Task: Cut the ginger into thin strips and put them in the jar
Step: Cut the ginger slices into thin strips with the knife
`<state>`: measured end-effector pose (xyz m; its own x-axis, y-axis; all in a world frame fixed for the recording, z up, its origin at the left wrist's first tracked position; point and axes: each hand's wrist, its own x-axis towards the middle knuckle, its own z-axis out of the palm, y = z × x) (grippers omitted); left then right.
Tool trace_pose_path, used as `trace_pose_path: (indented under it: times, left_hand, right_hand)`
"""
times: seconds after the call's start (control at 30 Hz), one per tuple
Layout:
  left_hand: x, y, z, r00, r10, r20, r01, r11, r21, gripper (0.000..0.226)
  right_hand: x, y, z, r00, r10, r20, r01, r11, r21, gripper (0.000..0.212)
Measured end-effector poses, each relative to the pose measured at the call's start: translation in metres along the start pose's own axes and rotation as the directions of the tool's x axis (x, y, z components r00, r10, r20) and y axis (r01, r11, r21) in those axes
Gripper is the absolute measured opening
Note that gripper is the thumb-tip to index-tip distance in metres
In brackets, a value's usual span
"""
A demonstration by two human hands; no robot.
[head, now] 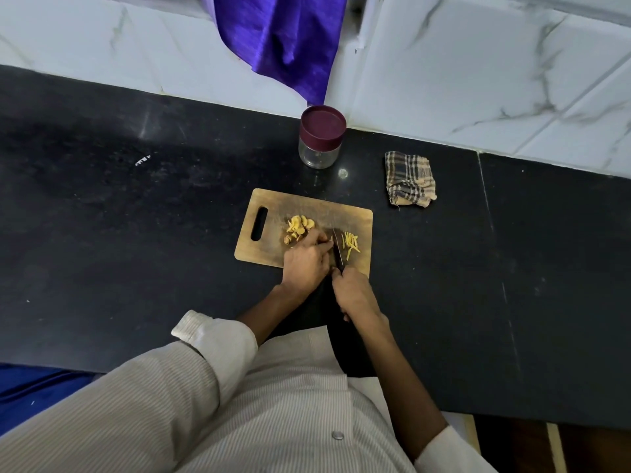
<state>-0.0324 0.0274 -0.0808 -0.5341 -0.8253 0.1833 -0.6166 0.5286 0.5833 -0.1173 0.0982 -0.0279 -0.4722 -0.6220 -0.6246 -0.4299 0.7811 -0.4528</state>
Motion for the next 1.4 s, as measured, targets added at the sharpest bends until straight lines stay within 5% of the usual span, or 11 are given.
trace_pose_path:
  times: [0.53, 1.4]
  left_hand:
    - [0.000, 0.003, 0.000, 1.000, 0.025, -0.013, -0.024, 1.000, 0.014, 0.016]
    - [-0.002, 0.001, -0.003, 1.000, -0.002, 0.004, 0.002, 1.000, -0.011, 0.023]
  right_hand:
    - [-0.011, 0.009, 0.008, 0.999, 0.015, -0.048, -0.020, 0.994, -0.106, 0.036]
    - [-0.006, 0.016, 0.000, 1.000, -0.010, -0.008, 0.011, 0.982, 0.189, 0.036]
